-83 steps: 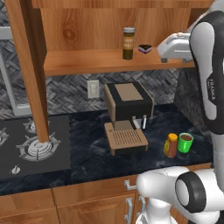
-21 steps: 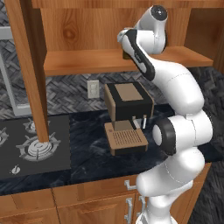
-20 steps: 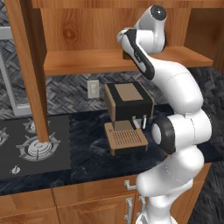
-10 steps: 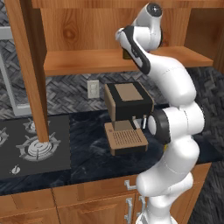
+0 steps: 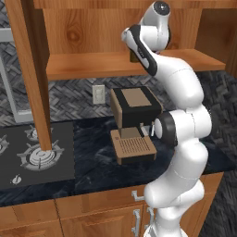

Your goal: Pick the cinnamon and honey bottle from the cabinet and place them next to the mug.

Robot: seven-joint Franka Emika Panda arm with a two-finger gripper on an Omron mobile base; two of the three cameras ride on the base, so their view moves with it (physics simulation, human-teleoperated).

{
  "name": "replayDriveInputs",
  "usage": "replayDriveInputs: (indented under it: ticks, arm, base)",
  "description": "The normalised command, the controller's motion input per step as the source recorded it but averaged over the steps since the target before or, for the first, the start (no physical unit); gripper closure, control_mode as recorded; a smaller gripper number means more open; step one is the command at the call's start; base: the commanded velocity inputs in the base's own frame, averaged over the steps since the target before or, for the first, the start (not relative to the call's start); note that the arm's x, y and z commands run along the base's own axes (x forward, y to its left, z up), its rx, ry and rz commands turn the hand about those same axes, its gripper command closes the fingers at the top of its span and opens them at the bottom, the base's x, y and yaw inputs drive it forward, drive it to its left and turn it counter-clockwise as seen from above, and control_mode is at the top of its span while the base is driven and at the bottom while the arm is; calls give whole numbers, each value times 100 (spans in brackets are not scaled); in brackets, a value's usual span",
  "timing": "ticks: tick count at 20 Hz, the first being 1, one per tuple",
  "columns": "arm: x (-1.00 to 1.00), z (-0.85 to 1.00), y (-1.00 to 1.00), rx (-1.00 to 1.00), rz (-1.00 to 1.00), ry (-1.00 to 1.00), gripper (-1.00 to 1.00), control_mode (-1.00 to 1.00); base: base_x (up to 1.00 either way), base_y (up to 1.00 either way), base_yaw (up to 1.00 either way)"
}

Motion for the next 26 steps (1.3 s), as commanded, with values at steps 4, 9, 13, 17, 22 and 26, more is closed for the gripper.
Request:
replayDriveInputs:
  ticks: [4, 9, 13, 17, 22, 26]
  arm:
    - [0, 0, 0, 0, 0, 0, 100, -100]
    - [0, 0, 0, 0, 0, 0, 100, -100]
    - [-7, 0, 0, 0, 0, 0, 100, -100]
    - [-52, 0, 0, 0, 0, 0, 100, -100]
    - [-96, -2, 0, 0, 0, 0, 100, -100]
    - [-100, -14, -1, 0, 0, 0, 100, -100]
  base:
    - [0, 0, 0]
    - [0, 0, 0]
    - [0, 0, 0]
    - [0, 0, 0]
    - [0, 0, 0]
    - [0, 0, 0]
